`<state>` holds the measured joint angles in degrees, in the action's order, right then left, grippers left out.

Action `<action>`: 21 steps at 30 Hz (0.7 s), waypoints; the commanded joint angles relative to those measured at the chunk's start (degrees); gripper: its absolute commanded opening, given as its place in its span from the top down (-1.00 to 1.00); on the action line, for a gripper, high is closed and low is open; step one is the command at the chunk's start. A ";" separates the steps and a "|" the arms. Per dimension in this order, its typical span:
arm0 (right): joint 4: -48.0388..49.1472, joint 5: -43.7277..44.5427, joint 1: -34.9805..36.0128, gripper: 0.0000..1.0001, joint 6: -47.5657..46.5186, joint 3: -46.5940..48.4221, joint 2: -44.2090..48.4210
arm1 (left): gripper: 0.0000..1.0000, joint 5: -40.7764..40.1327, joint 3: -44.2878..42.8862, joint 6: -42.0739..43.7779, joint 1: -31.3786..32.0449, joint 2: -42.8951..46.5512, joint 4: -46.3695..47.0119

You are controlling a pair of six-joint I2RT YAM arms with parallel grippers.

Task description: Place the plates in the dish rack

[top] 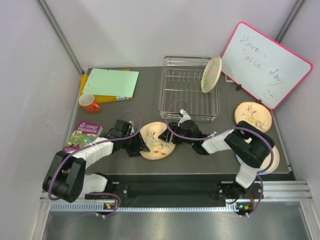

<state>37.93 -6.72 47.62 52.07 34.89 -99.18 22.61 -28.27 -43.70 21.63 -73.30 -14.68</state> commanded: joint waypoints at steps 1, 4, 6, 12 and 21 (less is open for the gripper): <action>17.61 -15.86 6.96 0.09 1.37 8.26 -0.05 | -0.08 4.28 2.26 0.64 3.86 -3.61 2.55; 17.62 -16.74 7.40 0.20 0.31 7.82 0.30 | -0.08 4.20 2.43 0.64 3.77 -3.52 2.64; 17.35 -17.88 7.49 0.28 -0.39 6.77 0.82 | -0.09 3.93 2.69 0.46 3.86 -2.82 2.64; 12.17 -19.82 7.32 1.00 -4.69 3.96 4.07 | -0.10 2.00 3.13 1.16 3.07 -0.62 2.20; 1.98 -28.52 10.48 0.90 -19.19 6.85 4.69 | -0.08 -1.51 1.91 4.23 -0.09 0.00 2.72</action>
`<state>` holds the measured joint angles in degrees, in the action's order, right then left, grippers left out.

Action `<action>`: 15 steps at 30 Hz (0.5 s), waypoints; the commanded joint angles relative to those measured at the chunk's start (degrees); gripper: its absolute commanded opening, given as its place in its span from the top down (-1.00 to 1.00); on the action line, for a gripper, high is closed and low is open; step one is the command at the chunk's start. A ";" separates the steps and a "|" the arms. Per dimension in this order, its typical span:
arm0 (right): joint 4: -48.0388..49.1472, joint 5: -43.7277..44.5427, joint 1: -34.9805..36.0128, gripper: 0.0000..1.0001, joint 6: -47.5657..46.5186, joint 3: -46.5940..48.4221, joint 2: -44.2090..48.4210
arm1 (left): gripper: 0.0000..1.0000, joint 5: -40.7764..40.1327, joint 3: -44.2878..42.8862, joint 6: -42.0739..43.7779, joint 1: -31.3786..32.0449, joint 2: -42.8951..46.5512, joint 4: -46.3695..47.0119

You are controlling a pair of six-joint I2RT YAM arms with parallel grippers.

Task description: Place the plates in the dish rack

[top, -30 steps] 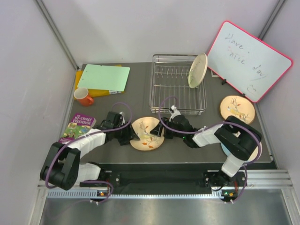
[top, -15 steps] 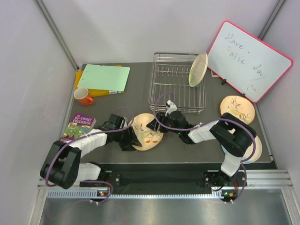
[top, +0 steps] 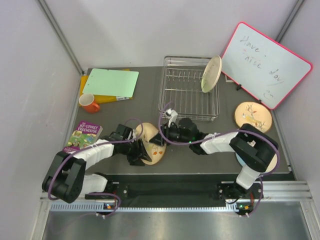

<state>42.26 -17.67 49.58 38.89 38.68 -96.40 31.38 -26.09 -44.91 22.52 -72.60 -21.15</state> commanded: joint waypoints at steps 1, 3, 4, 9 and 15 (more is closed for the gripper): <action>-4.53 -17.66 9.30 0.90 -7.68 3.42 1.92 | -0.08 -10.63 -0.37 5.70 -1.43 -0.62 9.19; -5.17 -17.49 9.65 0.92 -8.39 3.69 1.48 | -0.07 -10.98 -0.11 5.97 -1.69 0.09 9.11; -6.65 -17.31 9.83 0.95 -9.53 4.04 1.30 | -0.07 -11.07 -0.02 6.06 -1.78 0.78 8.84; -7.98 -14.51 9.83 1.00 -9.54 4.74 0.07 | -0.07 -11.07 0.42 6.06 -1.78 1.84 8.93; -9.39 -11.07 9.22 1.00 -10.85 5.53 0.68 | -0.12 -9.41 -0.10 6.58 -2.04 2.90 8.41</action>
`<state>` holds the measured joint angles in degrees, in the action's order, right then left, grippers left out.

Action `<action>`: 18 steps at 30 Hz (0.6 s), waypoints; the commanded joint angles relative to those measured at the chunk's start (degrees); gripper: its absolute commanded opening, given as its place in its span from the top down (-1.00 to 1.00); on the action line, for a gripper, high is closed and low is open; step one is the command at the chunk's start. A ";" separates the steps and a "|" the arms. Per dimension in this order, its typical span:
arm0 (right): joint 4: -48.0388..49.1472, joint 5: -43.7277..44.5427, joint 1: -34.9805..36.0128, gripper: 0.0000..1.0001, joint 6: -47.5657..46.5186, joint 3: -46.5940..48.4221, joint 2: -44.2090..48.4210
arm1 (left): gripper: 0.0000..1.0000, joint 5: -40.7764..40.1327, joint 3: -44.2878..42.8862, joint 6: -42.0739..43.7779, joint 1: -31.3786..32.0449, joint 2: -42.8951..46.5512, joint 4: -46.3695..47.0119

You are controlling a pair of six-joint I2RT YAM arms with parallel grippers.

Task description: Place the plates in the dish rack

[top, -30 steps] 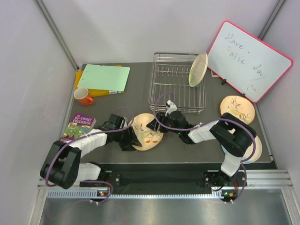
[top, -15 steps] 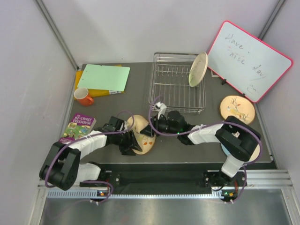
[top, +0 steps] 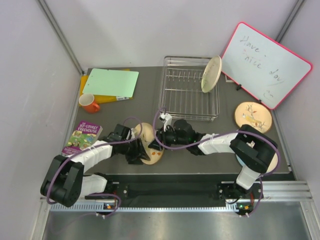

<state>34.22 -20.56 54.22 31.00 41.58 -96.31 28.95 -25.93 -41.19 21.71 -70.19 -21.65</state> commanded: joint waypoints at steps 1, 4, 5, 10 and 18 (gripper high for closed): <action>-2.91 -7.66 3.89 1.00 -3.66 2.80 1.03 | -0.18 -6.37 -0.61 3.48 -1.50 1.28 8.38; -6.69 -9.84 1.26 1.00 -6.56 3.24 4.01 | -0.33 -5.74 -5.25 9.00 -1.41 2.95 2.51; -8.45 -10.38 0.37 1.00 -7.18 3.50 4.64 | -0.41 -5.92 -8.92 11.11 -1.50 3.39 0.49; -15.41 -12.75 -2.62 1.00 -10.96 6.14 4.56 | -0.47 -12.34 -14.50 18.25 -2.11 4.01 -6.04; -14.00 -11.52 -3.41 1.00 -11.67 6.84 2.27 | -0.42 -11.63 -14.05 20.78 -11.52 8.40 -7.44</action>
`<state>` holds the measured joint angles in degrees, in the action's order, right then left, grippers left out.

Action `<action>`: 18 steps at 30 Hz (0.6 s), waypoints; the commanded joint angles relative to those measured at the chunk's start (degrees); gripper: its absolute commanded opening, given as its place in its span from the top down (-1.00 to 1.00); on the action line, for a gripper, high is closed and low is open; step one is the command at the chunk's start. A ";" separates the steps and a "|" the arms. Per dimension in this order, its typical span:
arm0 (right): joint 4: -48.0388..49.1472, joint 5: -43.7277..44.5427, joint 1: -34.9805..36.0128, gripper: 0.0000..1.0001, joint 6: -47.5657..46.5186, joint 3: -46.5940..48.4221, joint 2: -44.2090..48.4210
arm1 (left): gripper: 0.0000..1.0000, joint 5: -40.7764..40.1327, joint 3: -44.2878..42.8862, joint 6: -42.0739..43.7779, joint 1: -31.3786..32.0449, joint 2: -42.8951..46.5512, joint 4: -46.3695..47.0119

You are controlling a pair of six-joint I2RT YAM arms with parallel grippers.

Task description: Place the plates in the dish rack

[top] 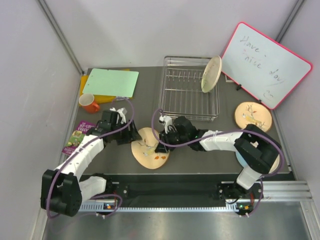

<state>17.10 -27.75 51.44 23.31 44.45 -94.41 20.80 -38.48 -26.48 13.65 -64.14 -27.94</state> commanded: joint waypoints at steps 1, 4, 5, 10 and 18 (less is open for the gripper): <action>3.02 -4.33 -0.99 1.00 -4.41 3.72 0.63 | -0.45 -4.70 -1.77 6.00 -3.80 2.96 -0.63; 2.24 -4.33 -3.09 1.00 -5.73 2.49 1.94 | -0.49 2.12 0.41 8.81 -4.68 4.90 4.55; 1.97 -4.68 -3.62 1.00 -6.34 1.70 2.30 | -0.50 5.01 0.42 10.12 -4.68 4.29 6.83; 1.53 -5.03 -5.74 1.00 -7.14 0.73 3.36 | -0.31 17.33 -2.91 14.34 -4.60 -8.18 6.24; 3.11 -4.95 -6.44 1.00 -6.52 1.35 3.00 | 0.13 26.57 -4.42 20.94 -3.81 -16.72 5.60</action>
<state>14.52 -31.20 45.87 19.00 44.62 -94.52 39.83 -41.19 -10.17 9.28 -80.88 -24.95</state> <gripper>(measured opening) 0.250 0.530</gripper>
